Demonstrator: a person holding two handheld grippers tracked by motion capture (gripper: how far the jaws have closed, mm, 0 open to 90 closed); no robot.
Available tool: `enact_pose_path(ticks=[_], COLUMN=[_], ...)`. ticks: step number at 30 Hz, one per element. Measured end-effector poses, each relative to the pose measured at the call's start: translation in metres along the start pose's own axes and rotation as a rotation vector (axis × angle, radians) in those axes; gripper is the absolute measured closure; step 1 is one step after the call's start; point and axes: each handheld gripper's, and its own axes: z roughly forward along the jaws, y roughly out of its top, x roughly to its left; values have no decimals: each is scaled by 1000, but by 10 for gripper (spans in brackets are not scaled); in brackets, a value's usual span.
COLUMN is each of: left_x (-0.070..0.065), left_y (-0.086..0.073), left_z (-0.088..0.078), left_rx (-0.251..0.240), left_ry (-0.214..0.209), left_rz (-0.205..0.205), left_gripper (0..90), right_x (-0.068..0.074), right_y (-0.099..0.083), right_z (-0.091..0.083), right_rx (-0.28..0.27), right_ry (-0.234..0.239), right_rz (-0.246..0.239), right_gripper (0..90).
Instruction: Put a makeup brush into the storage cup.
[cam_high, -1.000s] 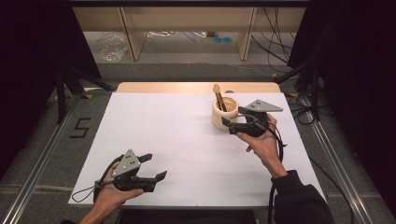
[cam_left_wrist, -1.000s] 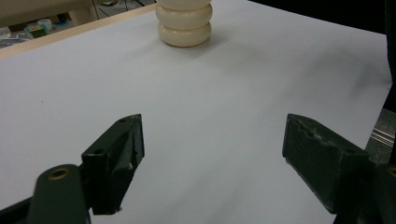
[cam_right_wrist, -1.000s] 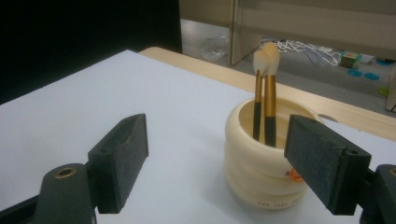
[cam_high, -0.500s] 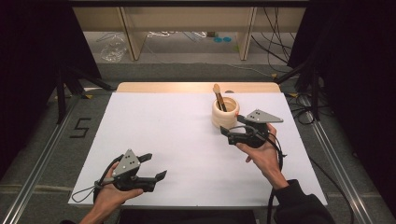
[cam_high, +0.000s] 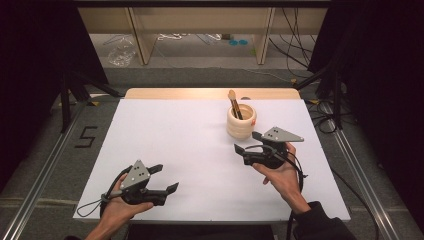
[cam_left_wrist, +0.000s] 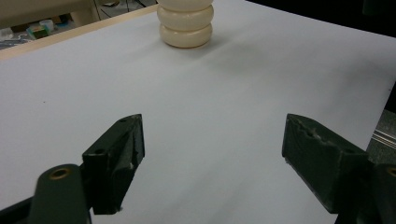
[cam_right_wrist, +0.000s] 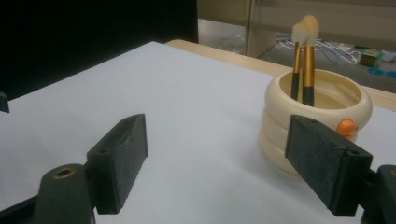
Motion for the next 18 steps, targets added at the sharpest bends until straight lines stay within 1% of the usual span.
enact_pose_path(ticks=[1, 5, 6, 7, 9, 10, 12, 13, 14, 15, 16, 17, 18], left_x=[0, 0, 0, 0, 0, 0, 0, 0, 0, 1, 0, 0, 0], left_y=[0, 0, 0, 0, 0, 0, 0, 0, 1, 1, 0, 1, 1], left_z=[-1, 0, 0, 0, 0, 0, -1, -1, -1, -1, -1, -1, -1], left_rx=[4, 4, 4, 3, 3, 3, 3, 3, 2, 2, 1, 0, -2], left_ry=[7, 6, 6, 6, 6, 6, 7, 8, 10, 7, 10, 8, 10], left_rz=[1, 2, 2, 1, 2, 2, 2, 2, 16, 15, -1, 14, 2], left_gripper=[210, 210, 210, 210, 210, 210, 211, 210, 210, 210, 210, 211, 211], right_x=[2, 6, 6, 7, 10, 9, 10, 12, 13, 14, 13, 15, 16], right_y=[0, -2, -2, -3, -5, -5, -7, -7, -8, -8, -9, -10, -10], right_z=[-2, -4, -6, -6, -8, -7, -8, -9, -9, -10, -10, -11, -11], right_rx=[15, 4, 11, 1, 21, 3, 10, 14, 21, 22, 5, 23, 19], right_ry=[1, 11, 17, 18, 24, 21, 21, 26, 38, 41, 29, 47, 45], right_rz=[1, 5, 3, 6, 28, 10, 6, 24, 26, 36, 15, 34, 30], right_gripper=[222, 222, 222, 222, 221, 221, 221, 221, 221, 221, 220, 218, 219])
